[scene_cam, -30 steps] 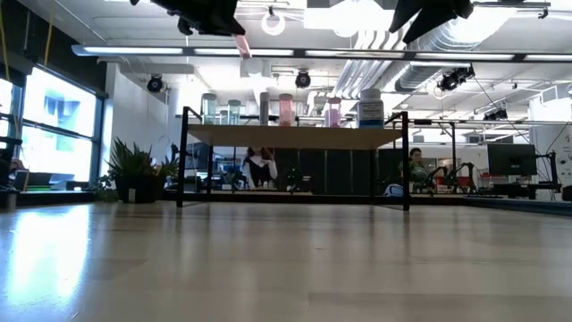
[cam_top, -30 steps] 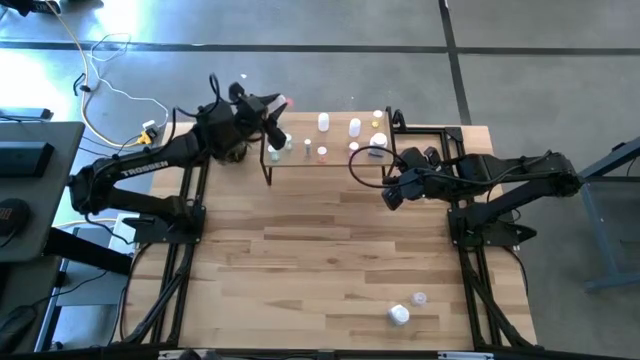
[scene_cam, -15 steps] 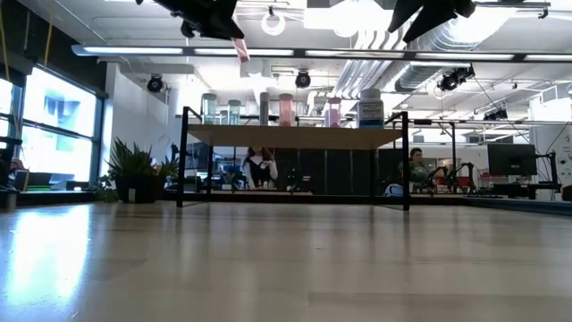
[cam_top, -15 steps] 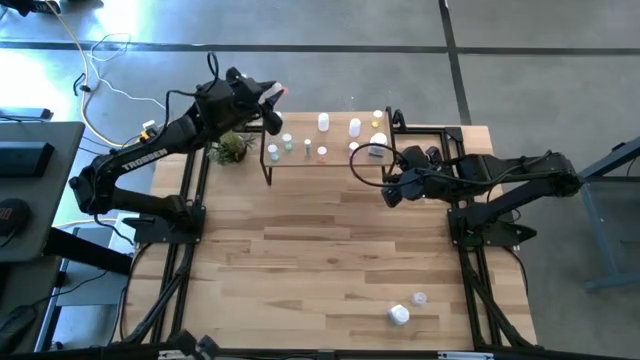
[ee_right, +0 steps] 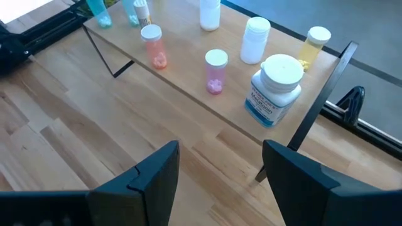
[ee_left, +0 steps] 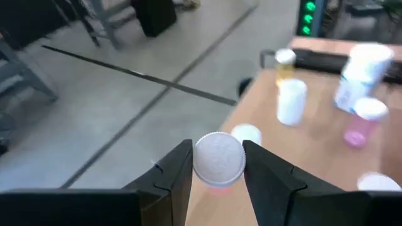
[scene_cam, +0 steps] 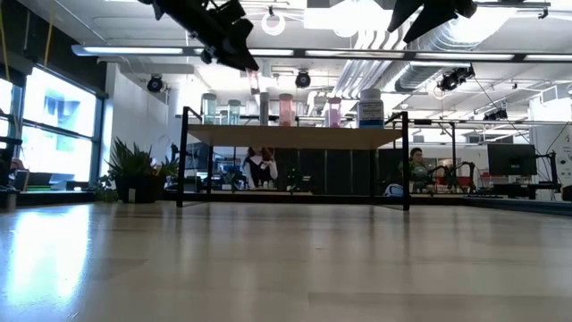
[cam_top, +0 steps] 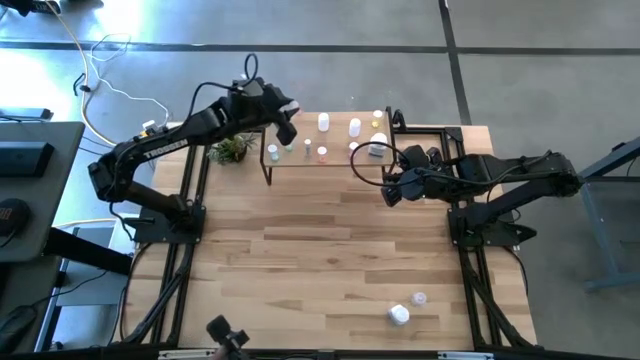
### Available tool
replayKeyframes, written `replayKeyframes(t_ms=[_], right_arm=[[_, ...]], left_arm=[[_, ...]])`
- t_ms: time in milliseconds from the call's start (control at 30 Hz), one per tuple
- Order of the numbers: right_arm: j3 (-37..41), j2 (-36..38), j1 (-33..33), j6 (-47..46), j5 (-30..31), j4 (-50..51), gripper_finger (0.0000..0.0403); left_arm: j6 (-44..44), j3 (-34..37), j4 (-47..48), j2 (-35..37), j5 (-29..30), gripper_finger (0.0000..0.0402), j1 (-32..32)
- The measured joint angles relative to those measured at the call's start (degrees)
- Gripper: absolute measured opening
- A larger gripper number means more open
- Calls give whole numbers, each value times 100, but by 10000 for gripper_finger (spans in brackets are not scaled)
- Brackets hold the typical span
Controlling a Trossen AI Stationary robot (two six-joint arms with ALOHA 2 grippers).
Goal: Pick and place medicine bottles onto shelf by color
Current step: Put the orange pill bottle on the shelf
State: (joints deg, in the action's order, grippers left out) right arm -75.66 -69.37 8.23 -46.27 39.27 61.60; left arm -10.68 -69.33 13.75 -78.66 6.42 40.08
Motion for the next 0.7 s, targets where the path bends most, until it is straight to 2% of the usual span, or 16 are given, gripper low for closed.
replayKeyframes(t_ms=[133,700], right_arm=[[0,-1,0,1,0,0,220],[0,-6,0,0,4,-4,220]], left_arm=[[2,-40,194,-114,-356,121,45],[150,-45,566,-648,-429,121,89]])
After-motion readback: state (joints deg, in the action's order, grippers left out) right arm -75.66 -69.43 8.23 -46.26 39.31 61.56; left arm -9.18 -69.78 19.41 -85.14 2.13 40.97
